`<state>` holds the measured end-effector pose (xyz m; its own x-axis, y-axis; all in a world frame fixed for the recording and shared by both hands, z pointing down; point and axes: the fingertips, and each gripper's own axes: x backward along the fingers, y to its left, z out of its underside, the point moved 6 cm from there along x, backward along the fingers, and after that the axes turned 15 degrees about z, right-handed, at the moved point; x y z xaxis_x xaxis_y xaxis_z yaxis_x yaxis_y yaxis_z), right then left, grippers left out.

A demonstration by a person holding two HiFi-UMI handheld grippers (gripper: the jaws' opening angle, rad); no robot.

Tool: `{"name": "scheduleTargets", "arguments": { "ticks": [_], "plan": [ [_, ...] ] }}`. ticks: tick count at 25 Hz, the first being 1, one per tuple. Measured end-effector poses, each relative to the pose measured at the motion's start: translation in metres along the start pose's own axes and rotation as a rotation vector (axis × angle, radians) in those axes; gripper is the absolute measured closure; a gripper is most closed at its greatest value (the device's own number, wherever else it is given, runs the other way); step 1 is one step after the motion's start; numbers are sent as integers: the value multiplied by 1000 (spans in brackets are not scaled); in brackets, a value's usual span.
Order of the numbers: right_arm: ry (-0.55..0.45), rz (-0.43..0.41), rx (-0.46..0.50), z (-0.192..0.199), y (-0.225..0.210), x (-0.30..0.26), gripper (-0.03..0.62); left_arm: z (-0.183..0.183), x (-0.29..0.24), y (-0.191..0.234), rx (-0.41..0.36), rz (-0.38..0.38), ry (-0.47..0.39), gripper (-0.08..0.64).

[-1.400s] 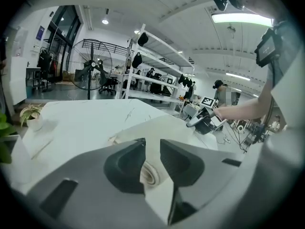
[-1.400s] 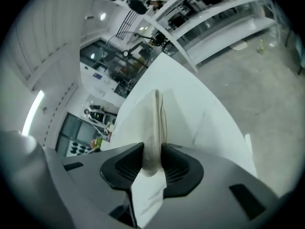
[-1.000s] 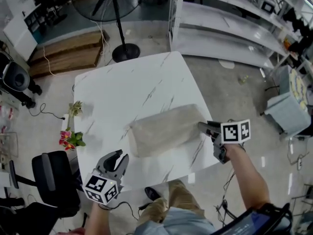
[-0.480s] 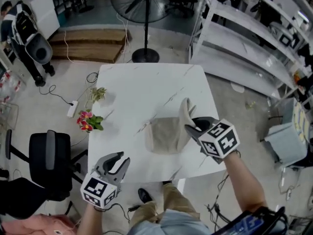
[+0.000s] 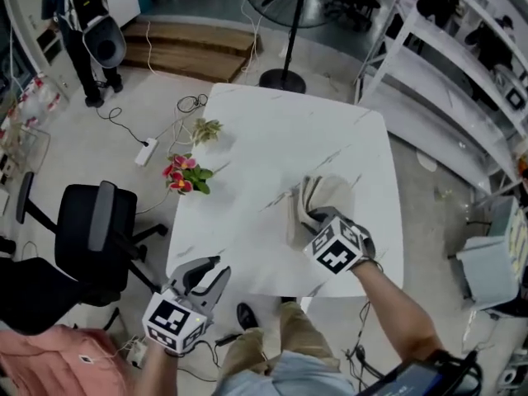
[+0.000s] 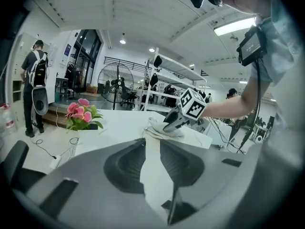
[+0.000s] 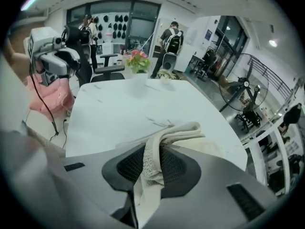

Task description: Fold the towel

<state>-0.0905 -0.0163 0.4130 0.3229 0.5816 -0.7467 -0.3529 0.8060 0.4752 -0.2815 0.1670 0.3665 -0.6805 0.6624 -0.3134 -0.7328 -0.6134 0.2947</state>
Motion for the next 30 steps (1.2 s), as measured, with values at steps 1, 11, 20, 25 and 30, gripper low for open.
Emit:
{"name": "scheduleTargets", "arguments": {
  "ticks": [1, 11, 20, 25, 30],
  "plan": [
    [3, -8, 22, 0, 7, -5, 499, 3, 2, 0, 3, -3, 0, 462],
    [-92, -126, -21, -6, 32, -11, 405, 2, -9, -4, 25, 1, 16, 462],
    [-204, -150, -160, 10, -2, 35, 367, -14, -39, -5, -2, 59, 15, 462],
    [-237, -150, -110, 12, 19, 17, 377, -3, -54, -10, 13, 85, 48, 462],
    [-284, -109, -213, 34, 3, 43, 407, -11, -84, 0, -7, 60, 26, 430]
  ]
}}
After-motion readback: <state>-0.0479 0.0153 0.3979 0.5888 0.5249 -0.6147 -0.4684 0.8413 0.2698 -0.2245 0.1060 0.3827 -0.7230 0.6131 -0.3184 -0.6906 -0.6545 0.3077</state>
